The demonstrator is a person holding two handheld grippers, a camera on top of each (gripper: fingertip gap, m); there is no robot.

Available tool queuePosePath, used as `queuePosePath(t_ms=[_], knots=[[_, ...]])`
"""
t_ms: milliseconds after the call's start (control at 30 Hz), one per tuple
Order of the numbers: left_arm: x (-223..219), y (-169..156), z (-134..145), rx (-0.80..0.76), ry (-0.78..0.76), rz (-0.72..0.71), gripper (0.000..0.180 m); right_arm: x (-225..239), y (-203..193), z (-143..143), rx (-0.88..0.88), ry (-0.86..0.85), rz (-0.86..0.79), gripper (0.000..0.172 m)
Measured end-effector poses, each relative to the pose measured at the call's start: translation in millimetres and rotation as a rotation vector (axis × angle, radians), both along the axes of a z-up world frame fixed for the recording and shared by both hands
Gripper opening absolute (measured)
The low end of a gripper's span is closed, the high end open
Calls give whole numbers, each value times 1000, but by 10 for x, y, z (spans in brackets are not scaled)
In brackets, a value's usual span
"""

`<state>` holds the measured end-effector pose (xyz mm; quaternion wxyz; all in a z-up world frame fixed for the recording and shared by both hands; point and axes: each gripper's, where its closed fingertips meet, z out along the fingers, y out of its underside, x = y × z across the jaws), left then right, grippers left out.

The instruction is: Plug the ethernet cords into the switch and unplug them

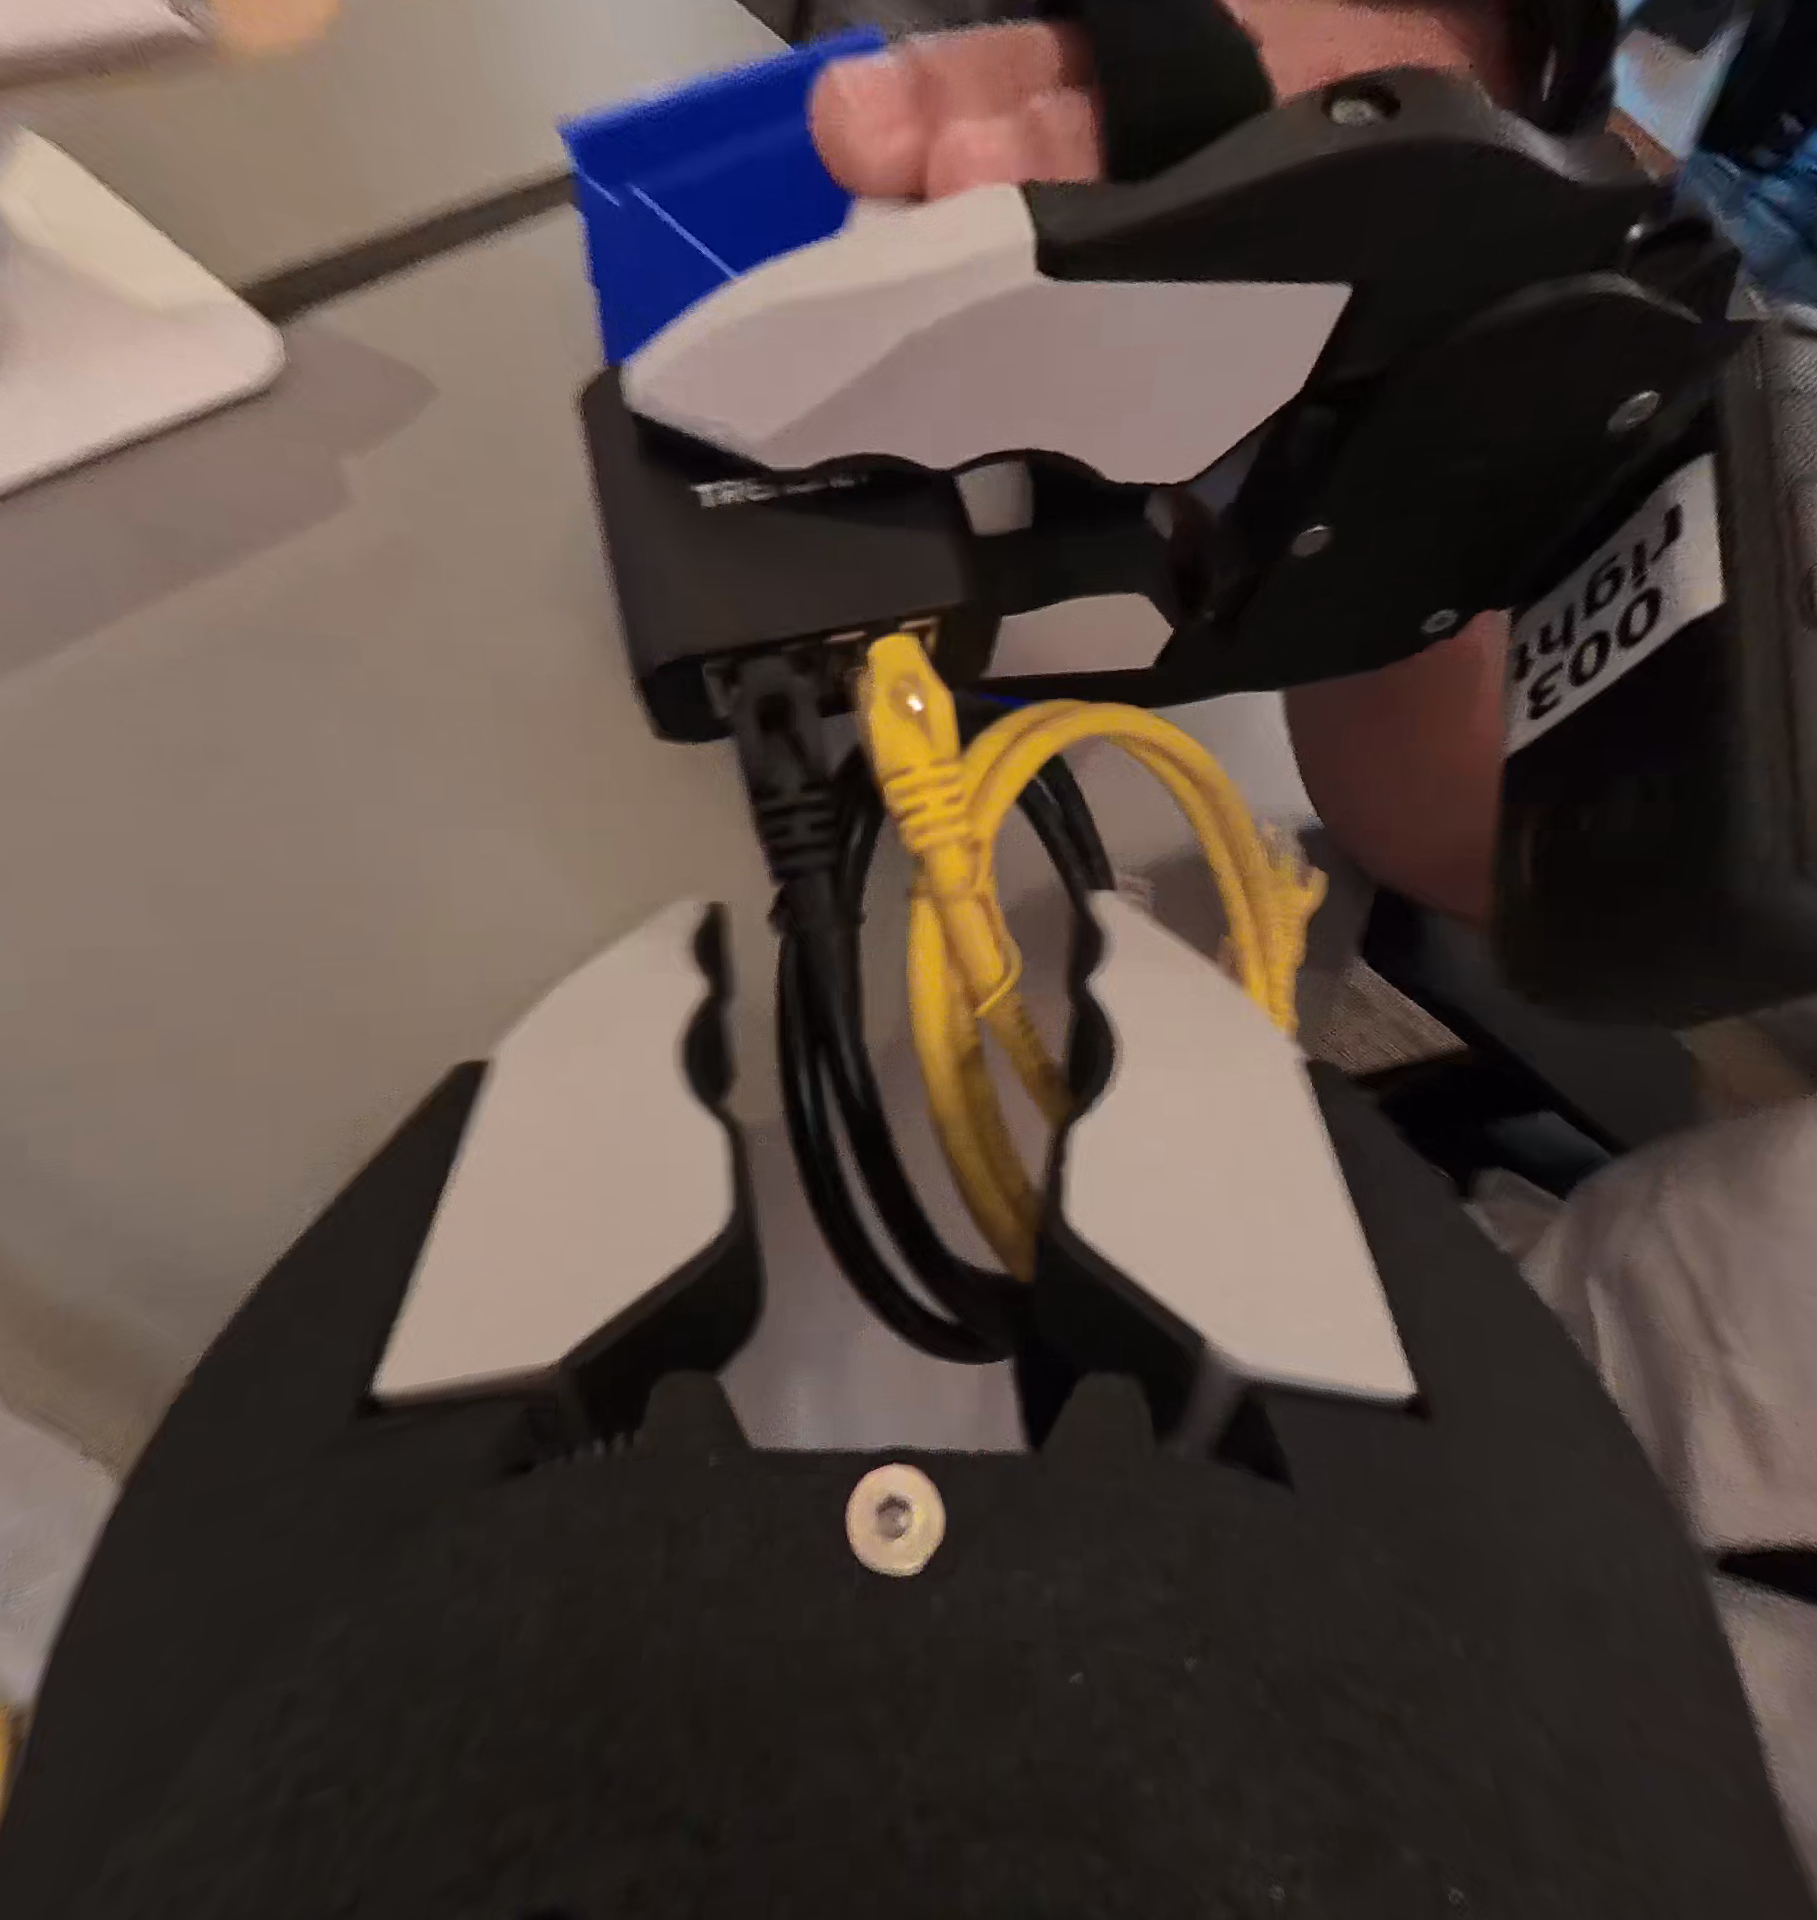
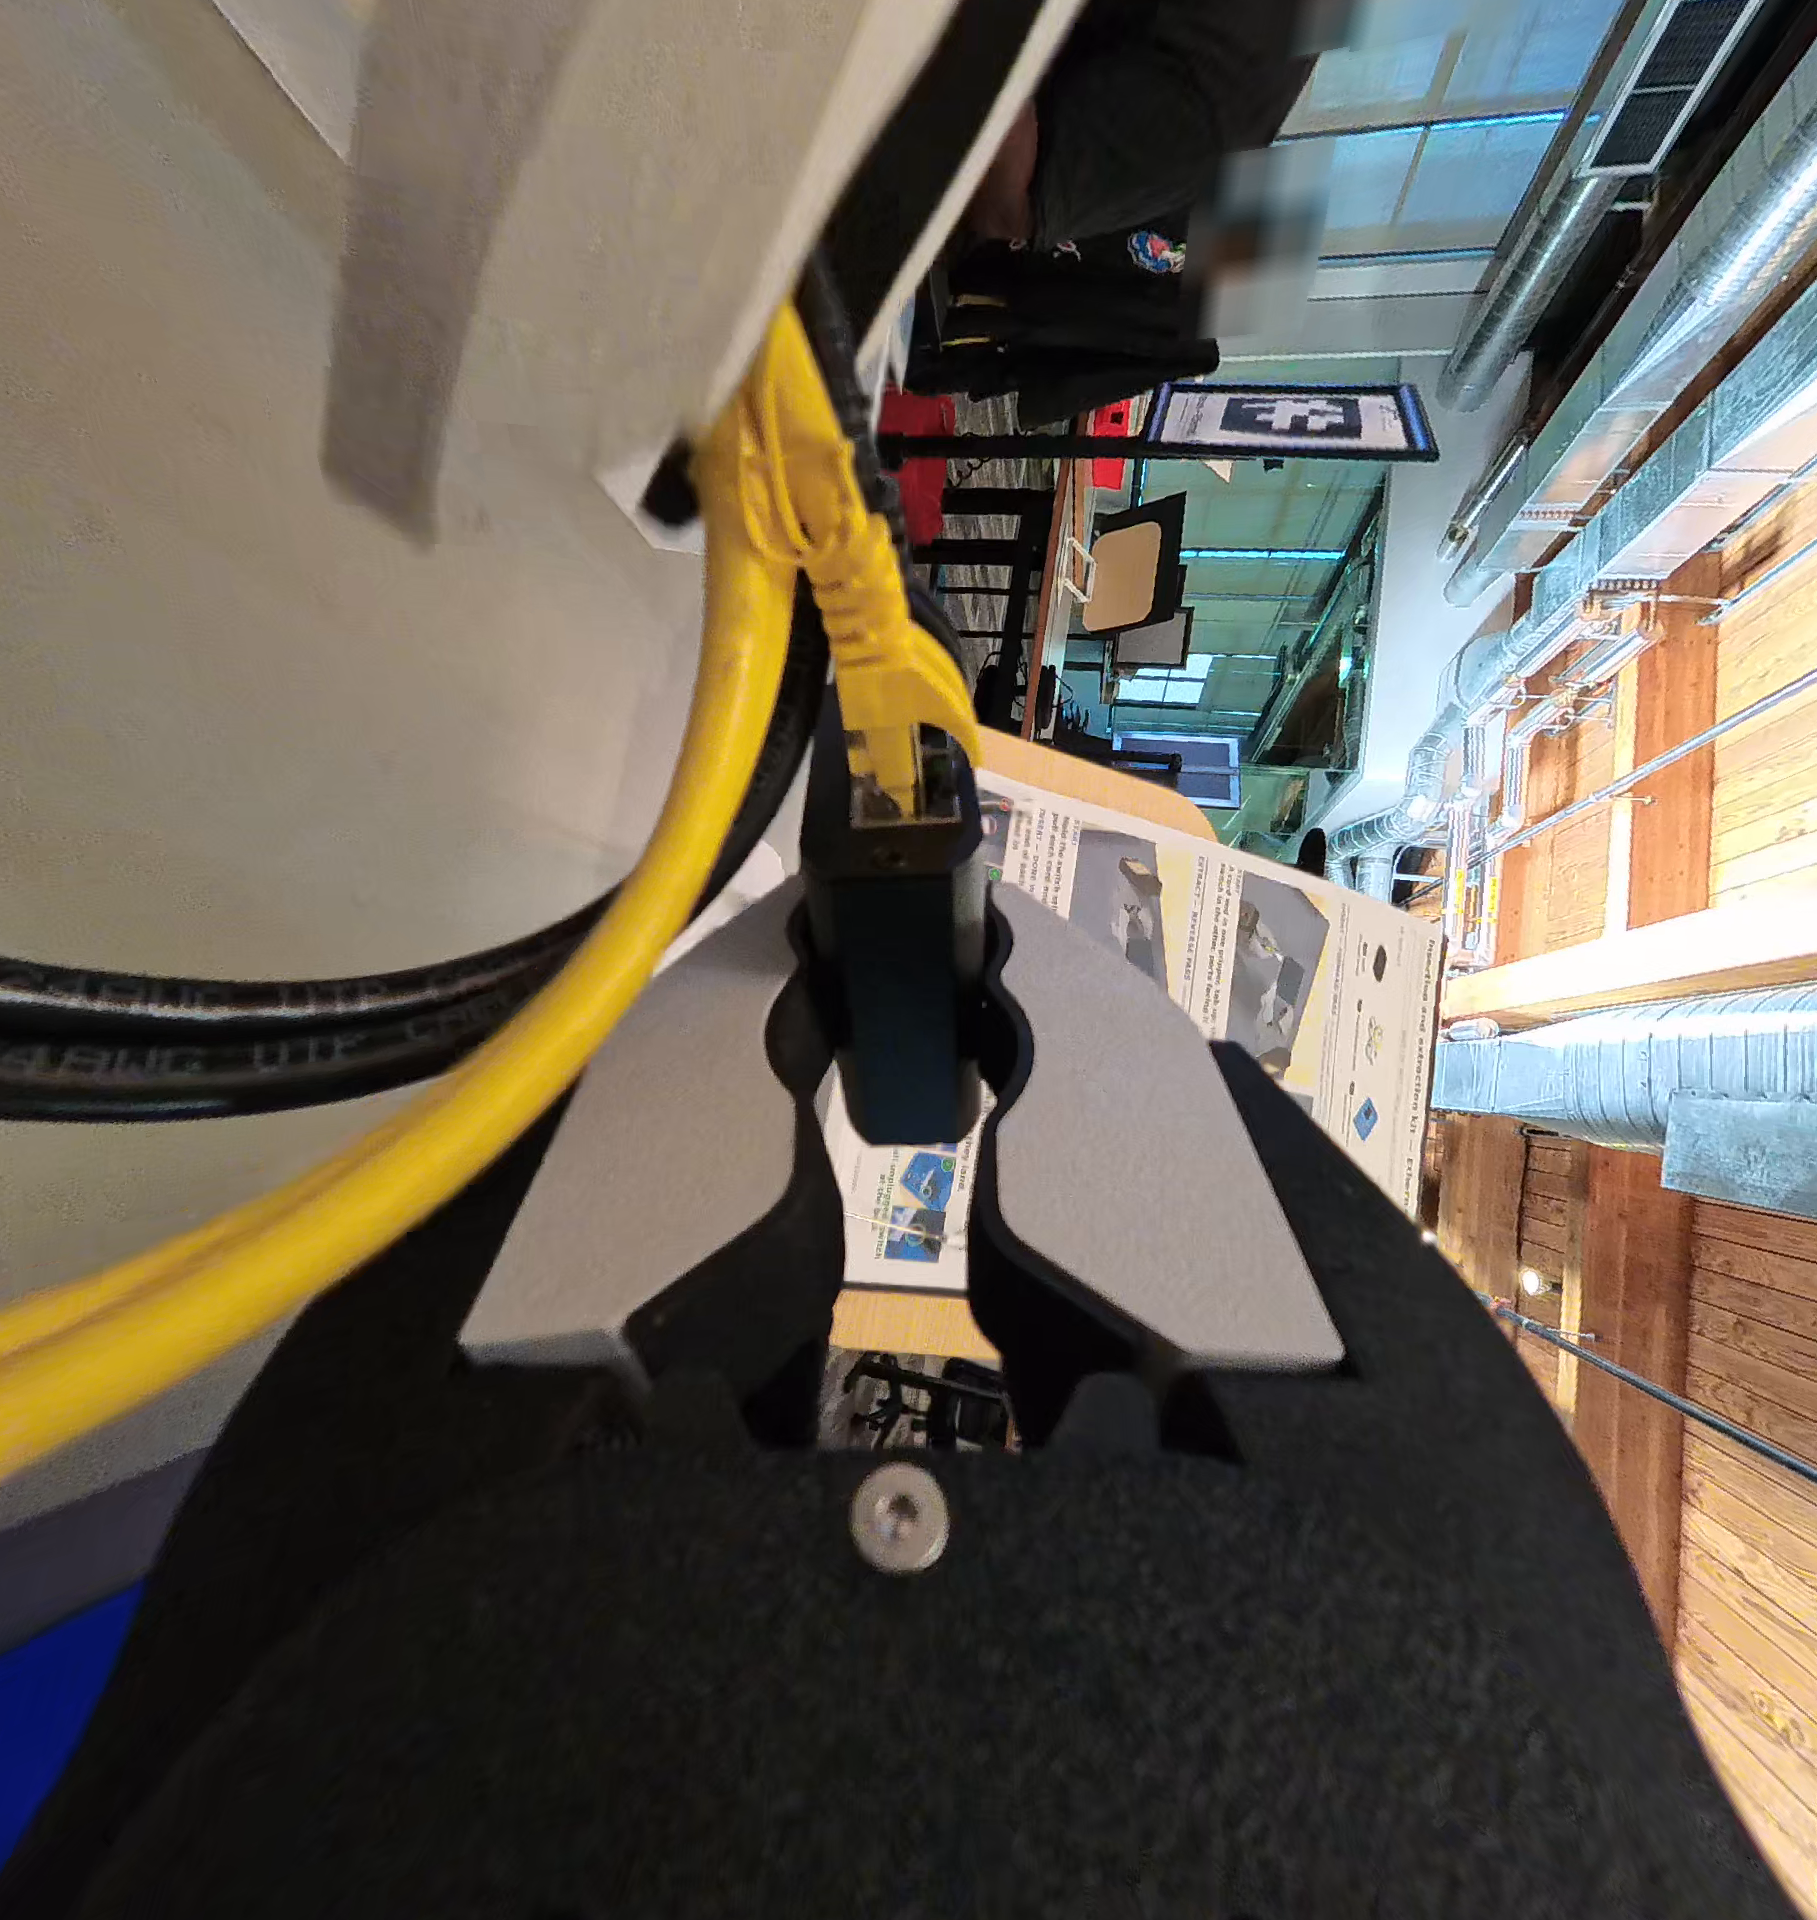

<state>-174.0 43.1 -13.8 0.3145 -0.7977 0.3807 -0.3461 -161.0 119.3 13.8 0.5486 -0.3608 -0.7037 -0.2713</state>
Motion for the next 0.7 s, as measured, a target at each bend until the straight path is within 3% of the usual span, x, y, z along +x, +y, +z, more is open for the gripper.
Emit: queuePosePath(t_ms=[33, 67, 233, 433, 533, 700], knots=[[30, -8, -26, -26, 6, -21, 36, -6, -4, -5, 9, -9, -1, 24], [20, 18, -46, -36, 20, -13, 28, 1, 2, -9, 24, -22, -6, 24], [-55, -18, -63, -60, 55, -101, 23, -25, -48, -16, 6, 5, 49, 24], [-156, -299, 126, -75, -189, -450, 23, 111, -127, 185, -189, 163, 87, 47], [-170, -586, 375, -92, -375, -690, 23, 216, -290, 384, -418, 343, 235, 46], [-113, -824, 694, -167, -592, -1025, 24, 174, -804, 742, -797, 610, 680, 45]])
